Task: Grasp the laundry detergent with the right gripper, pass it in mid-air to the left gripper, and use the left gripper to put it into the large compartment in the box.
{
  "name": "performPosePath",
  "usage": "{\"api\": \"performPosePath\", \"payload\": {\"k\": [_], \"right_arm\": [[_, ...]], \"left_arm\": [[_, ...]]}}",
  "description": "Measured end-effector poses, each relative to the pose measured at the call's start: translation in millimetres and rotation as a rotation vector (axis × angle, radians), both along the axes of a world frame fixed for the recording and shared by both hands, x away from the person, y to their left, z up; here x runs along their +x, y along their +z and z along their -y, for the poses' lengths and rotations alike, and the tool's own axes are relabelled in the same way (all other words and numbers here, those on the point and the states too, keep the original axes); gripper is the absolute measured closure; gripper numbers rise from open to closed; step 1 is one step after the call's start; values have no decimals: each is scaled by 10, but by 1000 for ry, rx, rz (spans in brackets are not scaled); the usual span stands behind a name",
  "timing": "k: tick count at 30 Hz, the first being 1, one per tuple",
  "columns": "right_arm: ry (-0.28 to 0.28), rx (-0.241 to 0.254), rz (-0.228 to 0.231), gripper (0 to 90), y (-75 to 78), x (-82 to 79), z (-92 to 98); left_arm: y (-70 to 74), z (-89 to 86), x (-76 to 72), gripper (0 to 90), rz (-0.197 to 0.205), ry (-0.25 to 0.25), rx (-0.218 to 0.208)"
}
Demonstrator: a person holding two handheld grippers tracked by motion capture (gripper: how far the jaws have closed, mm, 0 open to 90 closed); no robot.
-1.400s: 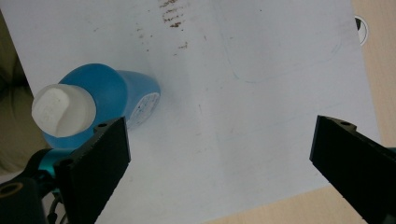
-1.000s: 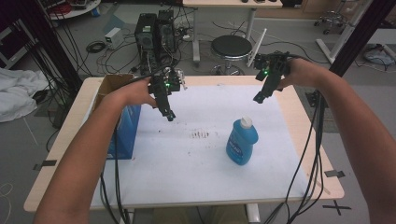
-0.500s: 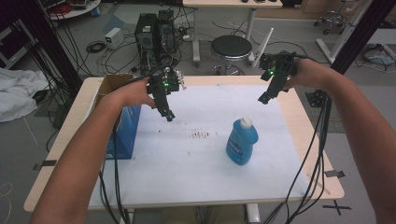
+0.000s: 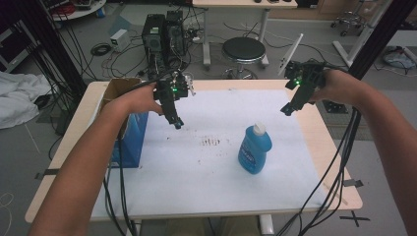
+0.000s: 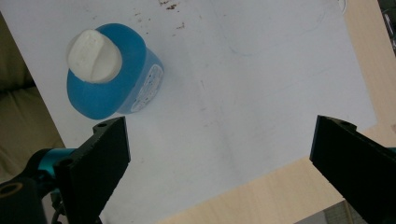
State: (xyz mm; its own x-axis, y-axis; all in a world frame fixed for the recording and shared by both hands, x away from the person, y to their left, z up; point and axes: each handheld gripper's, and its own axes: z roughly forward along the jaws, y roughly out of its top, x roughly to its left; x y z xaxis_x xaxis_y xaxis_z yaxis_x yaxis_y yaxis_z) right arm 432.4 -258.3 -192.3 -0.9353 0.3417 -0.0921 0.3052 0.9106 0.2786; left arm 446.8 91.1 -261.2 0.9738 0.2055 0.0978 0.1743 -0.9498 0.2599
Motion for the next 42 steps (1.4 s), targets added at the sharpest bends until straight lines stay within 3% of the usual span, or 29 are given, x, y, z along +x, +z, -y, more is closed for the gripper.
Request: {"api": "performPosePath", "payload": {"k": [9,16,22,25,27,30,38,42], "right_arm": [[-101,-15,9,40,-76,-241,117],[-209,15,-21,40,-160,-381,223],[-257,36,-48,40,-289,-494,245],[-301,67,-33,40,-350,-556,270],[-355,112,-42,40,-403,-619,314],[-389,147,-47,40,-463,-683,337],[-448,217,-32,40,-573,-837,388],[-463,272,-44,40,-707,-959,406]], "left_arm": [[-40,-39,-38,19,-2,-2,2],[-43,-14,-92,19,2,-15,1],[-37,-21,-107,19,3,-20,2],[-42,-27,-111,19,2,-17,0],[-57,-33,-105,19,1,-19,3],[-78,-36,-102,19,-3,-20,4],[-91,-6,-111,19,-2,-28,4],[-100,6,-115,19,-1,-29,-1]]}}
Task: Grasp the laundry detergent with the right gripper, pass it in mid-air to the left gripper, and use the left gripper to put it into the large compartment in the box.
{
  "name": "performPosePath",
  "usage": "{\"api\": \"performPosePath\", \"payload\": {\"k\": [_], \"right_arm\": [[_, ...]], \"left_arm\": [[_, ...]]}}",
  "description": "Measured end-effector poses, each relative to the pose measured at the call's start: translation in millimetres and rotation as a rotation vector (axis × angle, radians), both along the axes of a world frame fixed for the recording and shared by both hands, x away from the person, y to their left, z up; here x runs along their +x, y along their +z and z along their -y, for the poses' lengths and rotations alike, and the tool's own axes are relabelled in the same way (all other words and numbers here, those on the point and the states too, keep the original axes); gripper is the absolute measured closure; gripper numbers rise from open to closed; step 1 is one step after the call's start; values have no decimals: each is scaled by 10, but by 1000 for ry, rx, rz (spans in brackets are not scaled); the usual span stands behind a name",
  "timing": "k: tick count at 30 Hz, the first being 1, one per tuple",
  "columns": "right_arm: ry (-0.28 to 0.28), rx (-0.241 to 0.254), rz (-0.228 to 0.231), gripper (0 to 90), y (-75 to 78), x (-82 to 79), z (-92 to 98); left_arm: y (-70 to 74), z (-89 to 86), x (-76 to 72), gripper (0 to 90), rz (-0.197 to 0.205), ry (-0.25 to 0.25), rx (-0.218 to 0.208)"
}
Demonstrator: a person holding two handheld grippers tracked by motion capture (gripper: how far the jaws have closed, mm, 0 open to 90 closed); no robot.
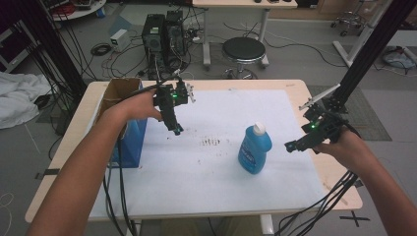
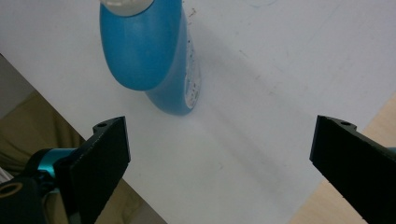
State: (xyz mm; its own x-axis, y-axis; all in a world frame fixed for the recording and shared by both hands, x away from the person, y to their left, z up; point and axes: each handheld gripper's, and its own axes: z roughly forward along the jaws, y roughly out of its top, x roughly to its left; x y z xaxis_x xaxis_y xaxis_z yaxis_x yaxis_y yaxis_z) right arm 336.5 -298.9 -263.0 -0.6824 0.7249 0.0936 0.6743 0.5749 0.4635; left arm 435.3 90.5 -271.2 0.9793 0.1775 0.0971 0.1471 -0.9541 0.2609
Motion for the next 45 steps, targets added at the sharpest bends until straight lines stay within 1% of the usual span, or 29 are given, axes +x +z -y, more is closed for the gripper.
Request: {"api": "performPosePath", "payload": {"k": [4,5,6,9,10,11,13,14,17,18,20,23,24,25,27,28,29,31,33,35,38,41,45], "right_arm": [[-19,56,9,40,-131,-92,10],[-19,56,9,40,-131,-92,10],[-27,77,22,40,-194,-142,7],[-34,106,49,40,-282,-198,5],[-36,112,46,40,-310,-216,0],[-37,116,48,40,-336,-231,-2],[-46,125,65,40,-375,-263,1],[-46,125,65,40,-375,-263,1],[-56,140,89,40,-441,-327,-10],[-56,140,89,40,-441,-327,-10],[-54,139,118,40,-491,-378,-37],[-51,155,132,40,-557,-420,-64],[-51,155,132,40,-557,-420,-64],[-49,164,141,40,-600,-443,-79],[-50,177,156,40,-633,-464,-92],[-50,177,156,40,-633,-464,-92],[-57,187,173,39,-656,-484,-105],[-68,206,191,39,-681,-500,-121],[-69,226,209,39,-708,-513,-141],[-71,231,212,40,-720,-518,-154],[-77,236,234,39,-765,-515,-214],[-81,235,240,39,-797,-498,-261],[-85,258,247,39,-838,-479,-314]], "left_arm": [[-24,3,-5,19,-3,0,-1],[-24,3,-5,19,-3,0,-1],[-34,2,-6,19,-4,-2,4],[-42,-3,-10,19,-7,3,1],[-48,-8,-11,19,-6,-2,-3],[-48,-8,-11,19,-6,-2,-3],[-62,-20,-18,19,-7,3,-4],[-62,-20,-18,19,-7,3,-4],[-73,-29,-22,19,-9,4,0],[-74,-30,-21,19,-9,4,-2],[-80,-27,-26,19,-10,3,-6],[-82,-20,-27,19,-8,3,-8],[-80,-16,-27,19,-8,2,-6],[-83,-6,-33,19,-9,4,-7],[-89,3,-31,19,-7,0,-7],[-89,3,-31,19,-7,0,-7],[-94,11,-29,19,-10,-1,-1],[-99,18,-27,19,-9,-5,0],[-105,23,-30,19,-10,-3,-2],[-104,22,-27,19,-9,-4,0],[-103,15,-28,19,-10,-1,-1],[-101,5,-29,19,-9,1,-4],[-98,-4,-32,19,-8,1,-3]]}}
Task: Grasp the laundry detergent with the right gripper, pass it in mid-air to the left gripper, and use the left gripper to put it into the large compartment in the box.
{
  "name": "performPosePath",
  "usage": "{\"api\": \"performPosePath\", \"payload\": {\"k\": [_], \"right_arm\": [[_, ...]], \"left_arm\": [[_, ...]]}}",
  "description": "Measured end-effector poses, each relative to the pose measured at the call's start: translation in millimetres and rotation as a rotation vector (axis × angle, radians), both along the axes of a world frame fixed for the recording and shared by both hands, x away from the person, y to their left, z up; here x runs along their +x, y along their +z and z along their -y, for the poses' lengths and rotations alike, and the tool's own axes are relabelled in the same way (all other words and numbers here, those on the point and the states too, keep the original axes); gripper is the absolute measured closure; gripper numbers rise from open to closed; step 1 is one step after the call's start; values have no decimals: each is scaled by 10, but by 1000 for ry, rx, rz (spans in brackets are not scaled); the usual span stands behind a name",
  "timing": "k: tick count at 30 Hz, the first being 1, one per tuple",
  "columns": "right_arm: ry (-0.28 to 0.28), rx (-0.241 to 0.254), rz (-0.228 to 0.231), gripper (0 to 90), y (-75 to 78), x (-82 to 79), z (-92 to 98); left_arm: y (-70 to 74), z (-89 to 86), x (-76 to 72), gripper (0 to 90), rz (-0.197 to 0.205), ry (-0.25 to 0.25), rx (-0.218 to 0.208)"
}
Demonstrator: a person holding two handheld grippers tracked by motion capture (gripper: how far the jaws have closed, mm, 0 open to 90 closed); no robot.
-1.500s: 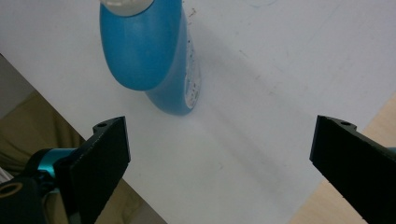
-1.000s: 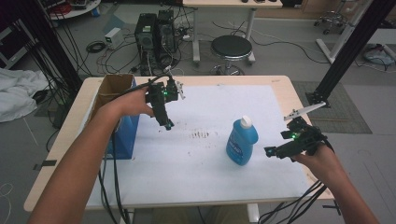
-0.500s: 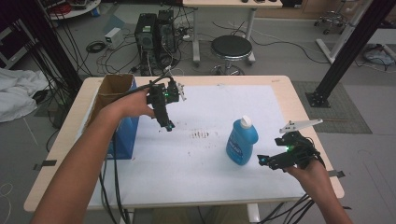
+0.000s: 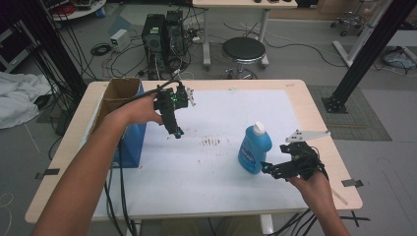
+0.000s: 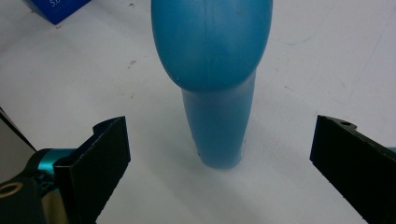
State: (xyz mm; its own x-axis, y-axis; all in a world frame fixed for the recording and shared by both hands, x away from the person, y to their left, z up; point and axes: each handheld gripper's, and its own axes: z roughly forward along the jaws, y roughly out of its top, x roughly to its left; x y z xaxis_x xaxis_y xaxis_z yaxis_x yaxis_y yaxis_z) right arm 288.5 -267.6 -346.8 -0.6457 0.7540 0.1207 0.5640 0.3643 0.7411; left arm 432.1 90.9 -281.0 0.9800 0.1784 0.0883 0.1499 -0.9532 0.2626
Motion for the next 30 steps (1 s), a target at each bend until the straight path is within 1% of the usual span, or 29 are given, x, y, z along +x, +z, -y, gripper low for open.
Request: {"api": "performPosePath", "payload": {"k": [7,14,15,16,20,21,22,23,25,30], "right_arm": [[-14,29,34,39,-82,23,-55],[-33,77,68,39,-205,37,-108],[-33,77,68,39,-205,37,-108],[-33,86,78,39,-250,52,-131],[-38,94,83,39,-299,72,-155],[-45,99,96,39,-327,80,-171],[-45,99,96,39,-327,80,-171],[-50,107,112,39,-341,86,-183],[-54,118,120,39,-361,99,-202],[-59,115,140,39,-402,131,-269]], "left_arm": [[-7,-33,1,19,0,6,-4],[-9,-32,-1,19,-3,2,-9],[-10,-32,-1,19,-3,4,-8],[-11,-32,0,19,-4,3,-8],[-11,-38,1,19,-2,5,-8],[-10,-43,1,19,-4,6,-6],[-9,-46,2,19,-3,6,-6],[-6,-55,5,19,-3,8,-6],[-8,-62,5,19,-4,12,-6],[-8,-69,3,19,-3,12,-6]]}}
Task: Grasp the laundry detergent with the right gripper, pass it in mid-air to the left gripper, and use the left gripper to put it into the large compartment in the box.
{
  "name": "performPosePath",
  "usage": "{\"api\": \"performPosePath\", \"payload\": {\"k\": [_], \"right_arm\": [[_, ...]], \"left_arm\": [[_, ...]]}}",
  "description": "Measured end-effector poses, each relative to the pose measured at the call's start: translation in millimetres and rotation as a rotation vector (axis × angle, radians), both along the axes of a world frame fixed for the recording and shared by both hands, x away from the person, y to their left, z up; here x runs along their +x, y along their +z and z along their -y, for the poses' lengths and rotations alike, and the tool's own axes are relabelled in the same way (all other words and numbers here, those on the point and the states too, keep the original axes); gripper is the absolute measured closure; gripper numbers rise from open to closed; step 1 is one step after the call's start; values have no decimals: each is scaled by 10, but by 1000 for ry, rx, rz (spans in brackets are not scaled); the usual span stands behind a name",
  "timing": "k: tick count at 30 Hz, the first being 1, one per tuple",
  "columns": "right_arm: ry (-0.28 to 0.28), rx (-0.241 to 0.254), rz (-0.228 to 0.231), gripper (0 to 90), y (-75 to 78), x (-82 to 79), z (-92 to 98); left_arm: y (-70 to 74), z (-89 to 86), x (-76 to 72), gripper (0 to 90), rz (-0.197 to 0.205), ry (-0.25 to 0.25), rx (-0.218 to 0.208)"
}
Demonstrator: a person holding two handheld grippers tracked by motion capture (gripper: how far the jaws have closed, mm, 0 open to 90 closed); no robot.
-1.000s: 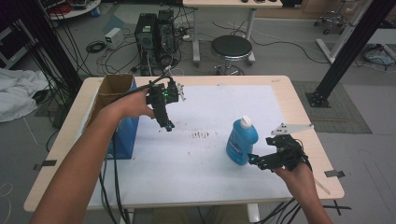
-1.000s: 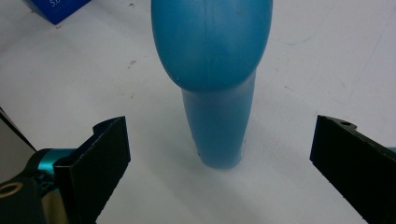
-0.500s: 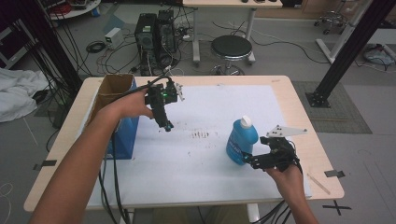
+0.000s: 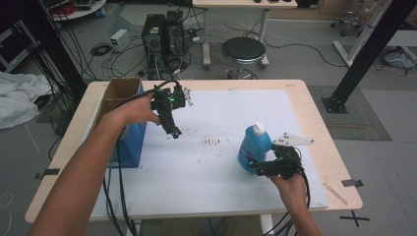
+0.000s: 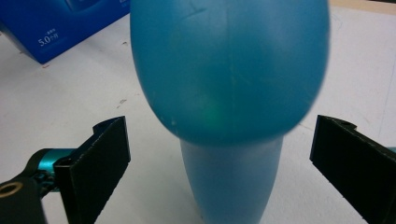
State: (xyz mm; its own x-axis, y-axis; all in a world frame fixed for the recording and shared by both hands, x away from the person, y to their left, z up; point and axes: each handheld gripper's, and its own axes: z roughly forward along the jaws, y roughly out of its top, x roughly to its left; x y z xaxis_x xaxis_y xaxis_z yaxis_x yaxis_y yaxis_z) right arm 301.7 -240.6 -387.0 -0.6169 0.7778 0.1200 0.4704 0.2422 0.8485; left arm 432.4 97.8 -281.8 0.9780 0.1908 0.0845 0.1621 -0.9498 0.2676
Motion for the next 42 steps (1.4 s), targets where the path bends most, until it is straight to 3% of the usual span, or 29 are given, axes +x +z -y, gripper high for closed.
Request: {"api": "performPosePath", "payload": {"k": [7,16,17,19,25,28,42], "right_arm": [[-15,29,43,40,-80,20,-45],[-49,58,62,51,-172,50,-77],[-52,72,76,109,-190,59,-67],[-46,87,94,144,-199,60,-56],[-56,88,92,146,-236,91,-83],[-59,85,109,234,-245,85,-100],[-77,70,141,312,-271,75,-111]], "left_arm": [[-3,-15,-3,19,0,6,-2],[-17,-25,-6,19,-3,5,-5],[-17,-27,-7,19,-4,5,-6],[-9,-32,-6,19,-3,4,-8],[-11,-32,-9,19,-3,6,-9],[-10,-31,-13,19,-4,5,-9],[-18,-25,-9,19,-5,5,-8]]}}
